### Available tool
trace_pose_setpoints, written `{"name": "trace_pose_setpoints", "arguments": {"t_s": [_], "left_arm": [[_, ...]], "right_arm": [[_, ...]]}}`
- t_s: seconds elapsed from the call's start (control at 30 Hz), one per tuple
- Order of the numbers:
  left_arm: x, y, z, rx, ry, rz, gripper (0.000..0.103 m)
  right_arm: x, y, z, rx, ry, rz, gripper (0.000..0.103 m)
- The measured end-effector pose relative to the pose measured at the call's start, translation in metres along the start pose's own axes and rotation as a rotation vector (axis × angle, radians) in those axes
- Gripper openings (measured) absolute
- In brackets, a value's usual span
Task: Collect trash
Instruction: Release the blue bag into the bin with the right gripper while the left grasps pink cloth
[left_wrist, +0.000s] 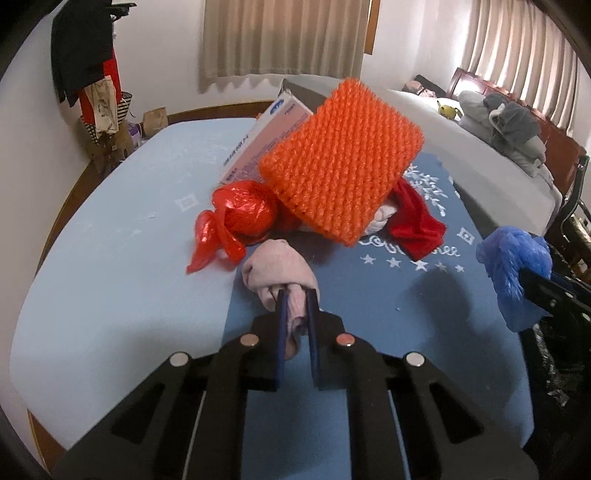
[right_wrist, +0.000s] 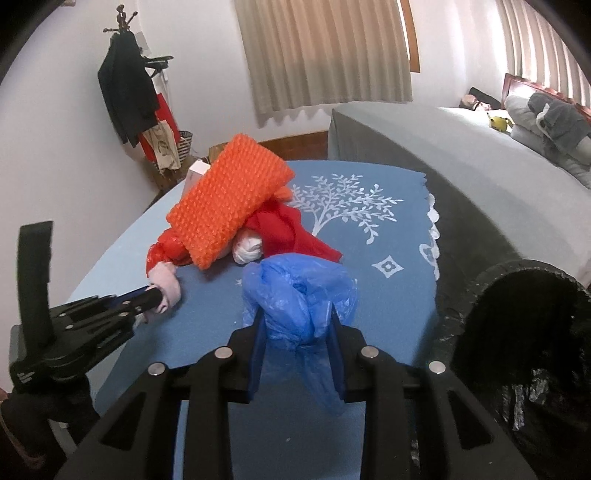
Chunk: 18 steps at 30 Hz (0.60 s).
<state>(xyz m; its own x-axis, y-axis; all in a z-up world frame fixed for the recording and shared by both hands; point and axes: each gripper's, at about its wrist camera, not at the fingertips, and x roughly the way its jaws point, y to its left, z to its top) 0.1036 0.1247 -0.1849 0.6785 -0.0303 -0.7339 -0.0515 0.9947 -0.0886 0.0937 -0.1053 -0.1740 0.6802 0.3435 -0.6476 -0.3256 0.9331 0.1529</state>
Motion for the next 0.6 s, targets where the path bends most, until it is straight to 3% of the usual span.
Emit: {"name": "trace_pose_setpoints", "arguments": {"t_s": [0.23, 0.6], "left_arm": [[-0.034, -0.024, 0.009, 0.039, -0.064, -0.059, 0.009], [-0.052, -0.11, 0.021, 0.161, -0.122, -0.218, 0.009]], "right_arm": [[-0.03, -0.016, 0.002, 0.033, -0.05, -0.024, 0.03], [-0.089, -0.07, -0.004, 0.116, -0.133, -0.141, 0.03]]}}
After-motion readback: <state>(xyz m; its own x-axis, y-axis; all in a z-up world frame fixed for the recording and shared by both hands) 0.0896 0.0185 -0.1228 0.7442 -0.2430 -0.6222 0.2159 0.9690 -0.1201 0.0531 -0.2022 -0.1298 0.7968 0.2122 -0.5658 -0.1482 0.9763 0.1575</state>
